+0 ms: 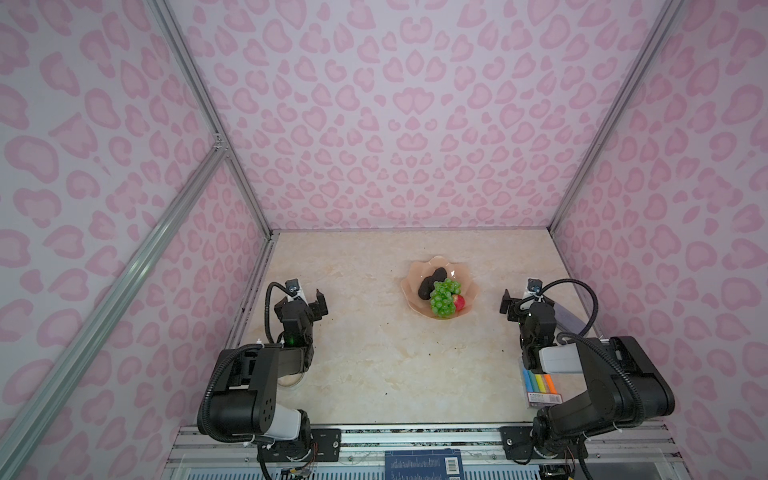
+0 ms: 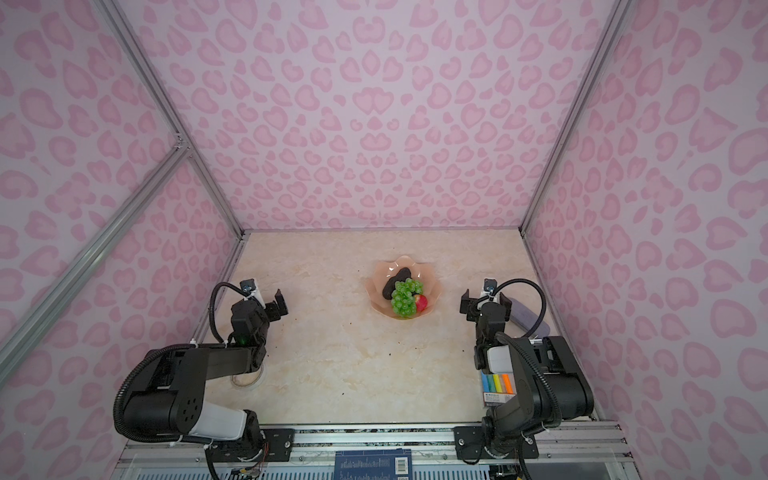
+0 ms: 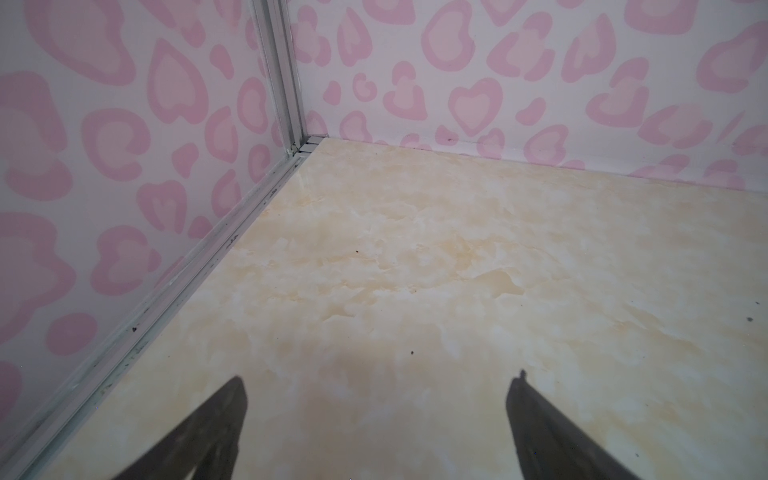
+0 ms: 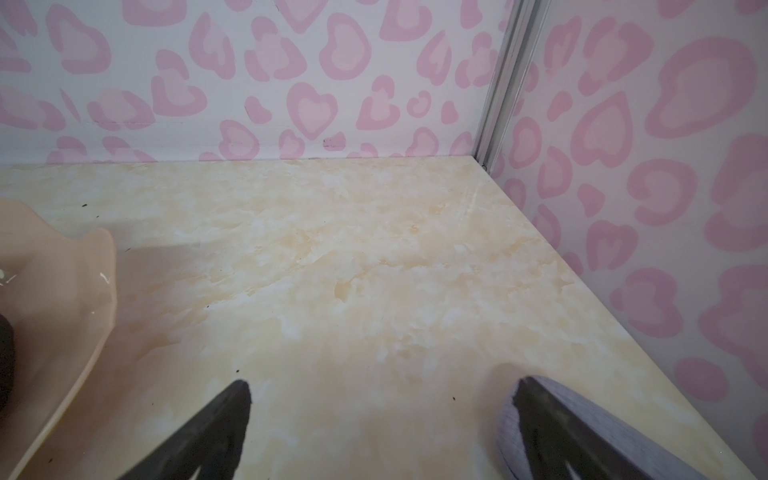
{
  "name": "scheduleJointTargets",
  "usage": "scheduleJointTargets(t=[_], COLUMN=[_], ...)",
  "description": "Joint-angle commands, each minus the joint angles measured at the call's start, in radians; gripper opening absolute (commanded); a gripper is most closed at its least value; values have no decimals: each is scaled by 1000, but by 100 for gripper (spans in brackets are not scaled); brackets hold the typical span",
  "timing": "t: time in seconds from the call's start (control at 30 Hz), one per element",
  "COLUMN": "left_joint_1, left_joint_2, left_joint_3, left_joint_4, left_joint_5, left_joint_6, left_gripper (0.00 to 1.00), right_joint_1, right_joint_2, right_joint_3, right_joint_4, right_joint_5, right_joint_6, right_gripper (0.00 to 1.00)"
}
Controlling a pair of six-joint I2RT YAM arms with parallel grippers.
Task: Place and organize the fake fruits in the fruit bowl
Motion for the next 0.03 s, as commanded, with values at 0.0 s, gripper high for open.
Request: scheduleJointTargets(t=[0.0], left_joint_1=[1], left_joint_2=[-4], left_joint_3=[-3], left_joint_4=[52], left_joint_5=[11], left_joint_6=[4], left_gripper=[98], right_joint_1=[0], right_joint_2=[-2], right_joint_3=[0], right_joint_4=[-12], right_joint_5=[-1], right_joint_6=[1], right_gripper=[99])
